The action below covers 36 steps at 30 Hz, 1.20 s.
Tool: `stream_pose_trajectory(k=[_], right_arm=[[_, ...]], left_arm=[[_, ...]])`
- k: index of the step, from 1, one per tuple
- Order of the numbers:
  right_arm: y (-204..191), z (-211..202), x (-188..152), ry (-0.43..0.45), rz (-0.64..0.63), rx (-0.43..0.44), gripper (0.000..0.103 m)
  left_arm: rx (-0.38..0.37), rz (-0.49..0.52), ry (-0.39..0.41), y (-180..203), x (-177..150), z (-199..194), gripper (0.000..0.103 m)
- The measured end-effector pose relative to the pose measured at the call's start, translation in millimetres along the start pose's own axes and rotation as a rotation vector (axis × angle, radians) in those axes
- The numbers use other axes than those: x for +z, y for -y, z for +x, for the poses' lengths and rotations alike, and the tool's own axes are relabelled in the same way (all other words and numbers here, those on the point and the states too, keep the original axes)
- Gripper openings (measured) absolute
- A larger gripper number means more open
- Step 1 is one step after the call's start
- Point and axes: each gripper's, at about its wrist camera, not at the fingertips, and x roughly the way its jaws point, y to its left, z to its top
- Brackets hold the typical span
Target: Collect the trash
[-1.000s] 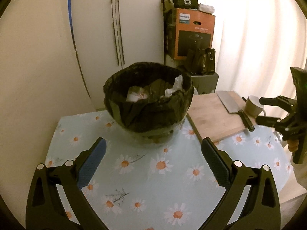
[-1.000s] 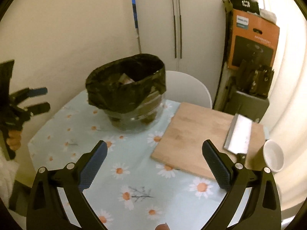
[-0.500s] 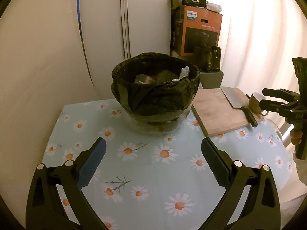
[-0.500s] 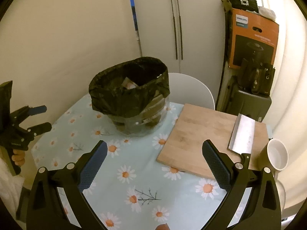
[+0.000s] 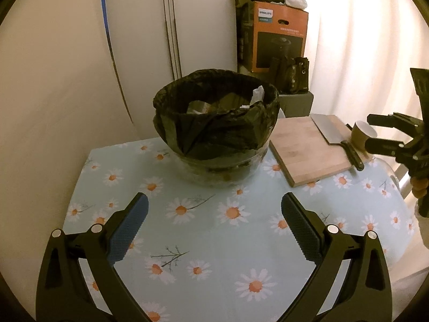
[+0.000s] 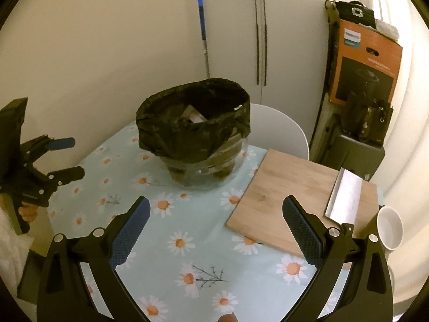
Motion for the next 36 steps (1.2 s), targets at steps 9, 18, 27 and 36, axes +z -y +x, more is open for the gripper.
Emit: stream_pose_trajectory(k=[9,18,27,36], right_arm=[[-1,-3,4,0.007,-0.011,-0.003,0.095],[-2,-1,6,-0.002,-0.012,0.001,0.095],[-5,3,3,-0.021,-0.032,0.001,0.095],[-4,2,2,-0.027,-0.034,0.001,0.095]], left_arm=[[0.009,0.039,0.005,4,2,1,0.097],[-0.004,0.054,0.01,8,3,5,0.097],[-0.017,0.069,0.002,12,2,8,0.097],[-0.046,0.089,-0.004,19,1,10,0.097]])
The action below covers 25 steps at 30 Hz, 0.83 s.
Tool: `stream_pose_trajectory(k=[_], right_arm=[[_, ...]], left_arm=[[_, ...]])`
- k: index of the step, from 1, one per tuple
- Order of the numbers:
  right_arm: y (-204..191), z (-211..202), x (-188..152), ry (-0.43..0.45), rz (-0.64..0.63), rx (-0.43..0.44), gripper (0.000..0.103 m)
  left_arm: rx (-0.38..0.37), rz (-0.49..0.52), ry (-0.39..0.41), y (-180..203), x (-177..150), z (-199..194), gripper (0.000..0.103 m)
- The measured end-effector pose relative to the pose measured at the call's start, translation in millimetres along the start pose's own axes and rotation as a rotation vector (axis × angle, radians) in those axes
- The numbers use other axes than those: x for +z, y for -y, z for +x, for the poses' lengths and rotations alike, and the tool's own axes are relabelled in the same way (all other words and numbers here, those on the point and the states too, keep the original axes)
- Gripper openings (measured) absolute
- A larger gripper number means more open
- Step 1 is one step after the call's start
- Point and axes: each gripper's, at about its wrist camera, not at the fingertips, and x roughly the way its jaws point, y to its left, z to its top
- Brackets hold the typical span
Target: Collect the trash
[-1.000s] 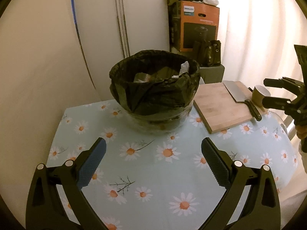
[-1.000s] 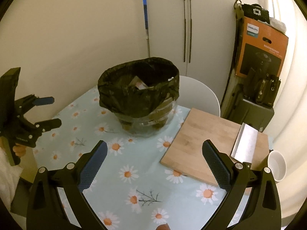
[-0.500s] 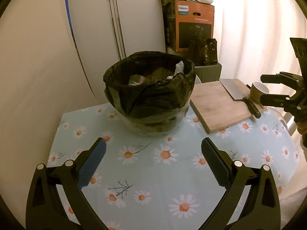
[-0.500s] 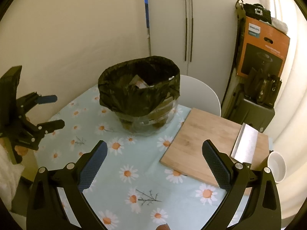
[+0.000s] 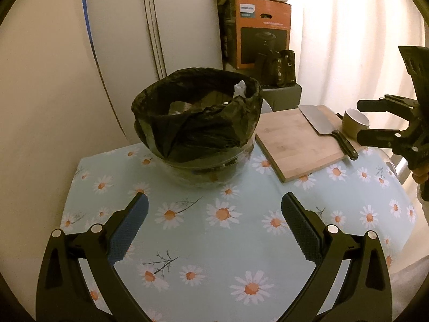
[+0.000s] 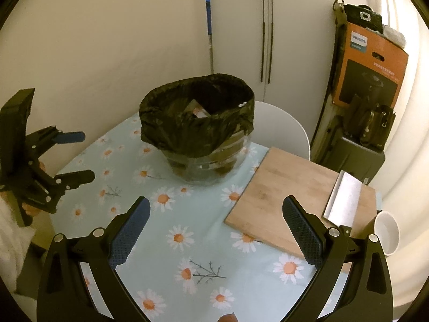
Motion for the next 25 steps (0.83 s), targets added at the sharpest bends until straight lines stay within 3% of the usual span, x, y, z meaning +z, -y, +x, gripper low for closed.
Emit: stream_pose_trajectory(k=[7,25], right_arm=[[0.7,-2.6,0.6,0.008,-0.001,0.0,0.095],[0.9,-3.7,0.4,0.008,0.0,0.018,0.095]], left_arm=[[-0.04,0.004,0.0,2.2,1.1,0.0,0.097],[-0.018,0.009,0.005,0.6,4.0,-6.9,0.097]])
